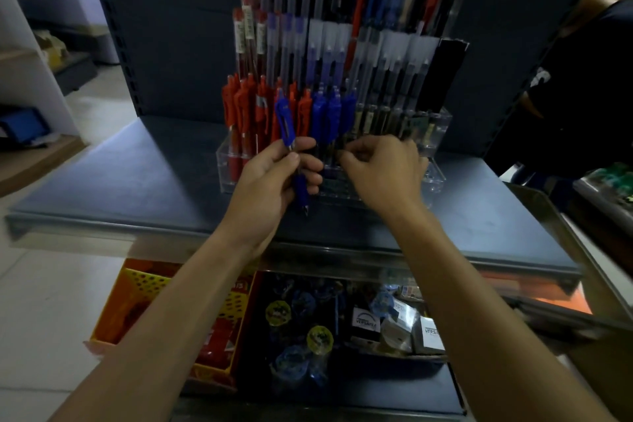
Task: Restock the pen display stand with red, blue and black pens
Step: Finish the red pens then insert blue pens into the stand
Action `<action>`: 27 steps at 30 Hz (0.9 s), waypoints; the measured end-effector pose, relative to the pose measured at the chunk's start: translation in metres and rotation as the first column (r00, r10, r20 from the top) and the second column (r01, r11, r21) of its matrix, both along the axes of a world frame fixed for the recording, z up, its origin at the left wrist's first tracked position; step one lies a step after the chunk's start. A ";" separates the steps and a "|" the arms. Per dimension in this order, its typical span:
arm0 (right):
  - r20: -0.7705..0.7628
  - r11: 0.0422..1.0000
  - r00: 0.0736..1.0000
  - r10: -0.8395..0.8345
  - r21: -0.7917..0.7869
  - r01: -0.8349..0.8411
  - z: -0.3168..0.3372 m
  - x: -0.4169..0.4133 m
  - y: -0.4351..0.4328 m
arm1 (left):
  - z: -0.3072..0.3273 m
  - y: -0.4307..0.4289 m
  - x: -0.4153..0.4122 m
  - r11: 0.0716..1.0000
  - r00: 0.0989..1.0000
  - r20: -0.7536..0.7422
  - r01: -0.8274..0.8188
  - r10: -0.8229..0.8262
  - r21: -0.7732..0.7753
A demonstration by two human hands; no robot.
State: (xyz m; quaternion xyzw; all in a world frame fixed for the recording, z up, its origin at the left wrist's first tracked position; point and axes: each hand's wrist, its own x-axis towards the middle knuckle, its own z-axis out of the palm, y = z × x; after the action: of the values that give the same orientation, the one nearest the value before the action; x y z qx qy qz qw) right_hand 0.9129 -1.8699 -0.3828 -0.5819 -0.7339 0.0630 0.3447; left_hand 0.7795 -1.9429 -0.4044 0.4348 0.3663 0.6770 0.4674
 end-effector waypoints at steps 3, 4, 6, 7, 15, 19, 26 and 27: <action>-0.239 0.987 0.964 0.117 0.139 -0.086 -0.004 0.007 -0.012 | 0.003 -0.003 0.000 1.000 1.000 -0.001 -0.016 0.016 -0.002; -0.318 0.973 0.929 0.192 0.186 -0.137 -0.004 0.008 -0.018 | 0.004 -0.004 0.001 1.000 1.000 0.003 -0.016 0.016 -0.004; -0.391 0.939 0.854 0.342 0.176 -0.296 0.000 0.006 -0.035 | 0.005 -0.005 0.003 1.000 1.000 0.026 0.006 -0.005 -0.005; -0.404 0.910 0.818 0.409 0.118 -0.396 0.000 0.003 -0.042 | 0.005 -0.006 0.004 1.000 1.000 0.027 0.016 -0.016 -0.001; -0.387 0.857 0.792 0.472 -0.010 -0.515 -0.010 -0.008 -0.052 | 0.002 -0.009 0.000 0.999 0.999 -0.002 0.034 -0.034 -0.013; -0.409 0.889 0.805 0.429 0.032 -0.457 -0.008 -0.005 -0.048 | 0.002 -0.009 -0.002 0.999 0.988 -0.145 0.044 -0.046 -0.015; -0.547 0.978 0.812 0.205 0.138 -0.154 0.018 0.017 -0.015 | -0.004 -0.013 -0.014 0.981 0.637 -0.747 -0.099 0.193 0.170; -0.545 0.981 0.816 0.193 0.125 -0.149 0.020 0.017 -0.010 | -0.006 -0.013 -0.015 0.974 0.540 -0.811 -0.099 0.225 0.204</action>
State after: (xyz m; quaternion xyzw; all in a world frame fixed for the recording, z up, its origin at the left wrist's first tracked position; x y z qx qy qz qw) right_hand 0.9301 -1.8798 -0.3625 -0.4568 -0.6533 0.2317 0.5575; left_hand 0.7650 -1.9563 -0.4106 0.6965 0.5353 0.4554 0.1447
